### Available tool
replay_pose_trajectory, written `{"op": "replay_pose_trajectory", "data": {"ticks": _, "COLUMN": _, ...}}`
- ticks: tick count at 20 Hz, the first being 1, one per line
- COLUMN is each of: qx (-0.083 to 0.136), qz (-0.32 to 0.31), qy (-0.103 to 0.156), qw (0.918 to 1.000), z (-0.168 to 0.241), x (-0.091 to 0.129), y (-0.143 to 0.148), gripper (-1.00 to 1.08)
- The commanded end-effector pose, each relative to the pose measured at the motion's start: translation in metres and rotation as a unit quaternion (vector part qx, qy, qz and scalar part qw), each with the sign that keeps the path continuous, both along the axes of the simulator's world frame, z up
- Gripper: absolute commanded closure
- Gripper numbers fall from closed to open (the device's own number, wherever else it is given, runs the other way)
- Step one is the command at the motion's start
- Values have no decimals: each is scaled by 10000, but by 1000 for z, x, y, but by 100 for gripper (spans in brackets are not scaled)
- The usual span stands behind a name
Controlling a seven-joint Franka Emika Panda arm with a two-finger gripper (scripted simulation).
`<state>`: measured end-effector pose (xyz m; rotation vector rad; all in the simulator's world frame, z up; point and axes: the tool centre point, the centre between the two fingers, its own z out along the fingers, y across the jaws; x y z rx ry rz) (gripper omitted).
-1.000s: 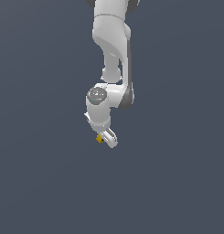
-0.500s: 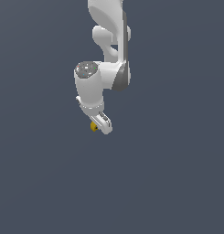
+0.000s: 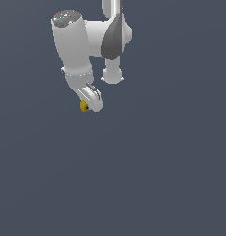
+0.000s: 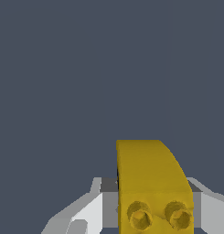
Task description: Pick up the object and move it to a goal position.
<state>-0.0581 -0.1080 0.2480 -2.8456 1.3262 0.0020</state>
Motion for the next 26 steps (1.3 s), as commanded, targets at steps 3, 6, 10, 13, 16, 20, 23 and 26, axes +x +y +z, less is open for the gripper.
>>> {"op": "replay_pose_trajectory", "data": {"ticks": 3, "qx": -4, "qz": -2, "qy": 1, "qw": 10000, "z": 53, "x": -14, "y": -16, "gripper": 108}}
{"op": "replay_pose_trajectory", "data": {"ticks": 6, "qx": -8, "qz": -3, "qy": 1, "qw": 10000, "z": 86, "x": -22, "y": -26, "gripper": 108}}
{"op": "replay_pose_trajectory", "data": {"ticks": 10, "qx": -8, "qz": -3, "qy": 1, "qw": 10000, "z": 126, "x": -31, "y": -38, "gripper": 108}}
{"op": "replay_pose_trajectory", "data": {"ticks": 13, "qx": -10, "qz": 0, "qy": 0, "qw": 10000, "z": 151, "x": -37, "y": -45, "gripper": 108}}
{"op": "replay_pose_trajectory", "data": {"ticks": 16, "qx": -11, "qz": 3, "qy": 0, "qw": 10000, "z": 170, "x": -40, "y": -51, "gripper": 108}}
{"op": "replay_pose_trajectory", "data": {"ticks": 20, "qx": -11, "qz": 5, "qy": 0, "qw": 10000, "z": 189, "x": -43, "y": -56, "gripper": 108}}
{"op": "replay_pose_trajectory", "data": {"ticks": 23, "qx": -12, "qz": 9, "qy": -1, "qw": 10000, "z": 197, "x": -45, "y": -59, "gripper": 108}}
{"op": "replay_pose_trajectory", "data": {"ticks": 26, "qx": -12, "qz": 9, "qy": -1, "qw": 10000, "z": 201, "x": -44, "y": -60, "gripper": 108}}
